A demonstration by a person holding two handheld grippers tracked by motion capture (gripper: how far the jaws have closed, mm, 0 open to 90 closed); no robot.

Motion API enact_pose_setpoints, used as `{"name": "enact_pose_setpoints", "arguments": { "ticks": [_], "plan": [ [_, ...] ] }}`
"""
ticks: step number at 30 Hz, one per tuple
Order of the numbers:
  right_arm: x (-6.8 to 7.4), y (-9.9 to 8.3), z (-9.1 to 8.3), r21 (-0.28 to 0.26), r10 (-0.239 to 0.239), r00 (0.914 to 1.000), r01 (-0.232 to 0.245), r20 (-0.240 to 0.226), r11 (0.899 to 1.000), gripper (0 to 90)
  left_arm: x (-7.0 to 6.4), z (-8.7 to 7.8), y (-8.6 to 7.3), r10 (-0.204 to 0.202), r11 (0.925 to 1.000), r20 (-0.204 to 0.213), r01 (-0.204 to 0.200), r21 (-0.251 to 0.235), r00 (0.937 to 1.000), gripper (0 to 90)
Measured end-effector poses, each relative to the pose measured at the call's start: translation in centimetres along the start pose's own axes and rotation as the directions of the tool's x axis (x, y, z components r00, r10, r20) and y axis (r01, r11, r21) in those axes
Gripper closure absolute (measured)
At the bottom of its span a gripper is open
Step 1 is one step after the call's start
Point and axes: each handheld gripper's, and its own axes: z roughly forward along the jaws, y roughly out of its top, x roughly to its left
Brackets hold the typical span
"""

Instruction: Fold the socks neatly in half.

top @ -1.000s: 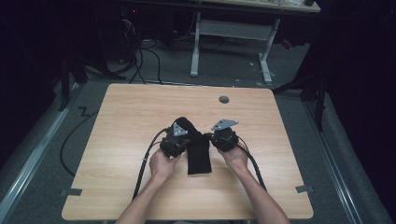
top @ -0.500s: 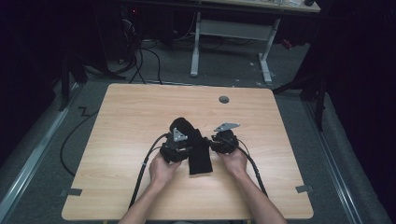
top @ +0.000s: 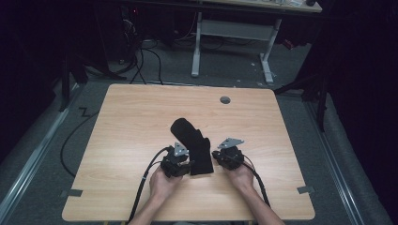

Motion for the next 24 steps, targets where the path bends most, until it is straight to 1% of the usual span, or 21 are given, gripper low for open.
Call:
{"name": "enact_pose_setpoints", "arguments": {
  "ticks": [1,2,3,4,5,6,7,8,10,13,14,15,16,17,18,21,22,23,24],
  "plan": [
    [0.0,0.0,0.0,0.000,0.000,1.0000,0.000,0.000,1.000,84.5,0.0,0.0,0.0,0.000,1.0000,0.000,0.000,0.000,1.0000,62.5],
    [0.3,0.0,0.0,0.002,-0.013,0.9999,0.013,0.003,1.000,84.2,0.0,0.0,-0.1,-0.006,1.0000,0.005,0.006,-0.001,1.0000,62.5],
    [0.8,0.1,0.0,0.002,-0.031,0.9995,0.031,0.003,1.000,83.9,-0.1,0.0,-0.2,-0.013,0.9999,0.010,0.013,-0.005,0.9999,63.2],
    [1.1,0.1,0.0,-0.001,-0.032,0.9995,0.032,-0.005,0.999,83.9,-0.1,-0.1,-0.3,-0.026,0.9996,0.029,0.027,-0.009,0.9992,63.6],
    [1.1,0.1,0.0,-0.001,-0.032,0.9995,0.032,-0.005,0.999,83.9,-0.2,-0.1,-0.3,-0.024,0.9997,0.037,0.025,-0.007,0.9990,63.6],
    [1.6,0.0,0.1,-0.009,-0.042,0.9990,0.042,-0.010,0.999,83.9,-0.4,-0.1,-0.3,-0.005,1.0000,0.035,0.005,-0.008,0.9994,64.2],
    [1.6,0.0,0.1,-0.009,-0.042,0.9990,0.042,-0.010,0.999,83.9,-0.4,-0.1,-0.3,-0.005,1.0000,0.035,0.005,-0.008,0.9994,64.3],
    [1.9,0.0,0.1,-0.017,-0.038,0.9991,0.037,-0.022,0.999,83.9,-0.4,-0.1,-0.3,-0.013,0.9999,0.037,0.013,-0.009,0.9992,64.4],
    [2.0,0.0,0.1,-0.019,-0.040,0.9989,0.040,-0.023,0.999,83.9,-0.3,0.0,-0.3,-0.012,0.9999,0.034,0.013,-0.010,0.9994,64.4],
    [2.2,-0.1,0.0,-0.020,-0.033,0.9991,0.033,-0.025,0.999,82.5,-0.5,0.1,-0.4,-0.022,0.9997,0.043,0.023,-0.009,0.9988,64.6],
    [2.7,-0.2,-0.2,-0.016,-0.070,0.9975,0.070,0.007,0.997,81.6,-0.7,0.0,-0.7,-0.017,0.9997,0.035,0.017,-0.017,0.9992,64.6],
    [2.7,-0.2,-0.2,-0.016,-0.070,0.9975,0.070,0.007,0.997,81.6,-0.7,0.0,-0.7,-0.017,0.9997,0.035,0.017,-0.017,0.9992,64.5],
    [3.1,-0.4,-0.4,-0.019,-0.093,0.9955,0.094,0.013,0.995,81.2,-0.9,-0.1,-0.9,-0.021,0.9996,0.031,0.021,-0.021,0.9993,64.4],
    [3.1,-0.4,-0.4,-0.019,-0.093,0.9955,0.094,0.013,0.995,81.2,-0.9,-0.1,-0.9,-0.021,0.9996,0.031,0.021,-0.021,0.9993,64.4],
    [2.9,-0.6,-0.5,-0.024,-0.063,0.9979,0.063,-0.009,0.998,78.5,-1.0,-0.2,-1.0,-0.021,0.9996,0.036,0.022,-0.017,0.9991,64.3],
    [2.7,-0.7,-0.7,-0.024,-0.051,0.9987,0.051,-0.006,0.998,75.9,-1.1,-0.4,-0.9,-0.026,0.9994,0.037,0.026,-0.021,0.9990,60.5],
    [2.8,-0.7,-1.4,-0.070,-0.049,0.9985,0.050,0.023,0.996,75.9,-0.9,-0.8,-0.8,-0.035,0.9979,0.033,0.037,-0.053,0.9988,59.2],
    [2.8,-0.7,-1.4,-0.070,-0.049,0.9985,0.050,0.023,0.996,75.9,-0.9,-0.8,-0.8,-0.035,0.9979,0.033,0.037,-0.053,0.9988,58.6],
    [2.9,-0.5,-1.7,-0.091,-0.053,0.9982,0.056,0.029,0.994,75.9,-0.7,-1.0,-0.7,-0.043,0.9971,0.032,0.045,-0.062,0.9986,58.6]
  ]
}}
